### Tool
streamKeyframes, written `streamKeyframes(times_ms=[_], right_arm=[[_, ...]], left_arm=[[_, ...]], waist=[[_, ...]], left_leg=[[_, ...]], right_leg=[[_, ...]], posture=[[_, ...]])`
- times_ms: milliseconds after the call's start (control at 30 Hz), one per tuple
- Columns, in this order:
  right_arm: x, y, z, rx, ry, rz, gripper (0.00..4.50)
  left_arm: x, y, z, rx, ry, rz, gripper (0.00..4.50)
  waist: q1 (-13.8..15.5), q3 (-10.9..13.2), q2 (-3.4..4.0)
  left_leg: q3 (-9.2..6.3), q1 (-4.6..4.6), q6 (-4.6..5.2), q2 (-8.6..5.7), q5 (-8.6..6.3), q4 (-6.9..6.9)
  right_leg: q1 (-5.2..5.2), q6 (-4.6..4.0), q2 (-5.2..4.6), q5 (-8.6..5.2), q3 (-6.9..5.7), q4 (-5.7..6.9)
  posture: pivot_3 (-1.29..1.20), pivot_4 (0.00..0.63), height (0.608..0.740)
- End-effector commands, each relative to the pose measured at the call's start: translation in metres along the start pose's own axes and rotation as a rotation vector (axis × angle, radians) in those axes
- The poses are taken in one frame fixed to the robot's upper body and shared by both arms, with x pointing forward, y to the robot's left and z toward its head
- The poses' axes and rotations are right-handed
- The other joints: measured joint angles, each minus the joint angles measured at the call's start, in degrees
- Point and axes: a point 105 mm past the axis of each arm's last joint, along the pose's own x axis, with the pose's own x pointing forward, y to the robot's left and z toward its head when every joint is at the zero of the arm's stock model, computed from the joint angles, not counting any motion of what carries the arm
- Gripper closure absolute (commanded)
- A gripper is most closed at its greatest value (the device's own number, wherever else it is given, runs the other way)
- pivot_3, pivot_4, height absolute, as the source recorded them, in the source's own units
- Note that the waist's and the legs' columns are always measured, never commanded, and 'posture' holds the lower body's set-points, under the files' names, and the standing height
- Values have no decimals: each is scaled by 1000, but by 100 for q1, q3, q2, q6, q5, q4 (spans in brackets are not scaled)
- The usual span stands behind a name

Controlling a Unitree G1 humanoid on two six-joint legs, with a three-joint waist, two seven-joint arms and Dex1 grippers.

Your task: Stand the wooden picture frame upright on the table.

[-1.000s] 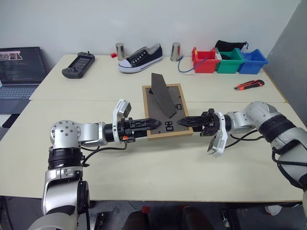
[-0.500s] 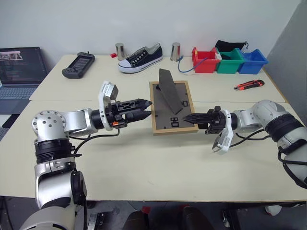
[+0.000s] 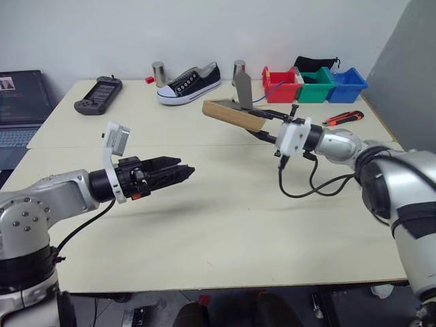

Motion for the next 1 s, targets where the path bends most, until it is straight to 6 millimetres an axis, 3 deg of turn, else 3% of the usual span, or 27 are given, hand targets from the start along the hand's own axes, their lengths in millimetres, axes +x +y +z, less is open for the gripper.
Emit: streamKeyframes(times_ms=[33, 133, 233, 400, 600, 1000], right_arm=[[5, -19, 15, 404, -100, 107, 3196], [6, -24, 19, 652, -121, 176, 3196], [7, -23, 17, 756, -109, 233, 3196], [5, -6, 15, 943, -95, 390, 3196], [12, 7, -6, 1009, -68, 369, 3196], [18, 36, -13, 1052, -79, 372, 3196]], left_arm=[[-16, -2, 19, 100, -67, 37, 60], [-24, 1, 21, 89, -84, 56, 60], [-26, 0, 15, 73, -82, 59, 60], [-23, -9, 3, 71, -69, 41, 60], [-19, -14, -10, 77, -30, 43, 60], [-18, -15, -21, 57, -25, 61, 60]], waist=[[27, 0, 1], [93, 1, 3], [131, 1, 3], [144, 1, 3], [141, 1, 2], [142, 0, 3]], left_leg=[[-2, 9, 0, 0, 0, -9], [-3, 4, -1, 1, -1, -22], [-1, -2, -4, 3, -3, -23], [3, -10, -4, 3, -3, -23], [1, -7, -4, 3, -3, -12], [-3, -6, -4, 7, -3, -12]], right_leg=[[10, 0, 0, 0, -2, -13], [7, 0, 0, 0, -4, 0], [1, 0, -1, 0, -5, 3], [-5, 1, -3, 0, 0, 3], [-3, 1, -3, 0, -1, 20], [-10, 0, 0, 0, -5, 24]], posture=[[0, 150, 740], [0, 150, 740], [0, 150, 740], [0, 150, 740], [0, 150, 740], [0, 150, 740]])
